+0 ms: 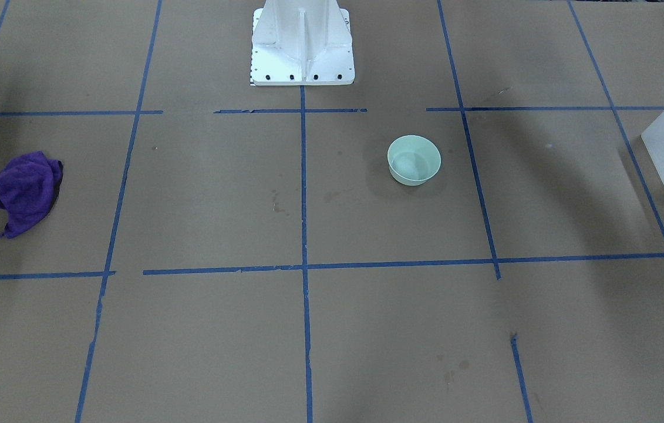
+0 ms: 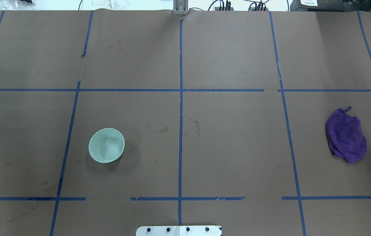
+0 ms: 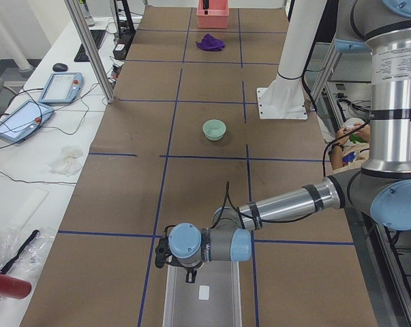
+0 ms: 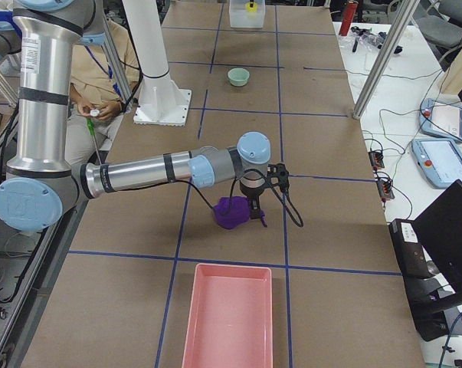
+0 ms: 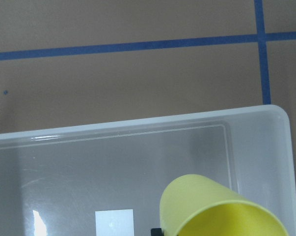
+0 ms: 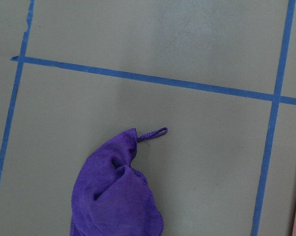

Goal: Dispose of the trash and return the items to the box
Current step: 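Lift the yellow cup with the left gripper and carry it over the clear bin, then lower the right gripper onto the purple cloth and grasp it, then lift the cloth into the pink bin while the left gripper reaches toward the bowl, then grasp the rim of the pale green bowl with the left gripper, then lift the green bowl with the left gripper and carry it over the clear bin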

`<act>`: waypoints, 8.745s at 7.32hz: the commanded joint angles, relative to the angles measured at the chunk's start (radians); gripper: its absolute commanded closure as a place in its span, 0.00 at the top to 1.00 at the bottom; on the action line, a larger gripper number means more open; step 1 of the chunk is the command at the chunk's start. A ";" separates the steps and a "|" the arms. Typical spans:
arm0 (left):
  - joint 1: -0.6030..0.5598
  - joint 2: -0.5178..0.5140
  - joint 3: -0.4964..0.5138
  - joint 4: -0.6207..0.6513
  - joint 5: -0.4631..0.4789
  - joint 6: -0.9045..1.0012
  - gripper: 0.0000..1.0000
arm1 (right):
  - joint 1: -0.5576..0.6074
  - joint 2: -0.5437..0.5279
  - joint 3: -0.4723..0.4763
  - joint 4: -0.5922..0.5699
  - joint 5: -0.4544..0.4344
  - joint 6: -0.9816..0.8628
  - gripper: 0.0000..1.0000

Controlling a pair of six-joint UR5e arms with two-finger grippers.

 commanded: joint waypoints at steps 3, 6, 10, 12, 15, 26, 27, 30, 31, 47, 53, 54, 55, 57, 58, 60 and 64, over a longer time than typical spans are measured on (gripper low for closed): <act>0.014 -0.003 0.042 -0.005 0.006 -0.013 0.08 | -0.003 0.000 0.003 0.000 0.000 0.005 1.00; 0.014 -0.004 0.049 -0.011 0.009 -0.013 0.29 | -0.004 0.000 0.004 0.000 0.003 0.007 1.00; 0.011 -0.018 -0.097 0.006 0.012 -0.018 0.48 | -0.051 0.002 0.009 0.069 0.047 0.135 1.00; 0.002 -0.023 -0.334 0.147 0.012 -0.033 0.64 | -0.204 -0.008 0.004 0.292 0.002 0.479 1.00; 0.002 -0.075 -0.499 0.277 0.012 -0.174 0.70 | -0.354 -0.027 -0.032 0.330 -0.184 0.588 1.00; 0.210 -0.255 -0.559 0.259 0.001 -0.575 0.99 | -0.325 -0.063 0.027 0.329 -0.226 0.582 0.00; 0.314 -0.274 -0.605 0.253 0.010 -0.733 1.00 | -0.249 -0.105 0.091 0.323 -0.188 0.577 0.00; 0.520 -0.276 -0.700 0.238 0.141 -1.005 1.00 | 0.049 -0.225 0.086 0.318 -0.037 0.278 0.00; 0.536 -0.274 -0.696 0.236 0.150 -1.010 1.00 | 0.162 -0.244 0.078 0.242 -0.039 0.108 0.00; 0.965 -0.336 -0.502 0.078 0.311 -1.153 0.79 | 0.406 -0.063 -0.248 0.053 -0.020 -0.491 1.00; 0.944 -0.321 -0.565 0.084 0.320 -1.141 0.00 | 0.159 -0.063 -0.028 0.057 0.006 -0.154 1.00; 0.886 -0.301 -0.608 0.084 0.320 -1.092 0.00 | 0.119 -0.061 -0.008 0.059 0.006 -0.116 1.00; 0.746 -0.249 -0.645 0.087 0.313 -0.909 0.00 | 0.087 -0.061 0.003 0.059 0.004 -0.077 1.00; 0.483 -0.111 -0.669 0.086 0.303 -0.509 0.00 | 0.065 -0.060 0.004 0.071 0.004 -0.070 1.00; 0.377 -0.039 -0.653 0.087 0.268 -0.264 0.00 | 0.056 -0.060 0.004 0.109 0.004 -0.037 1.00; 0.121 -0.006 -0.470 0.084 0.208 0.086 0.00 | 0.040 -0.060 0.004 0.158 0.007 0.032 1.00; -0.176 -0.029 -0.041 0.075 0.222 0.390 0.00 | 0.030 -0.060 0.000 0.158 0.004 0.039 1.00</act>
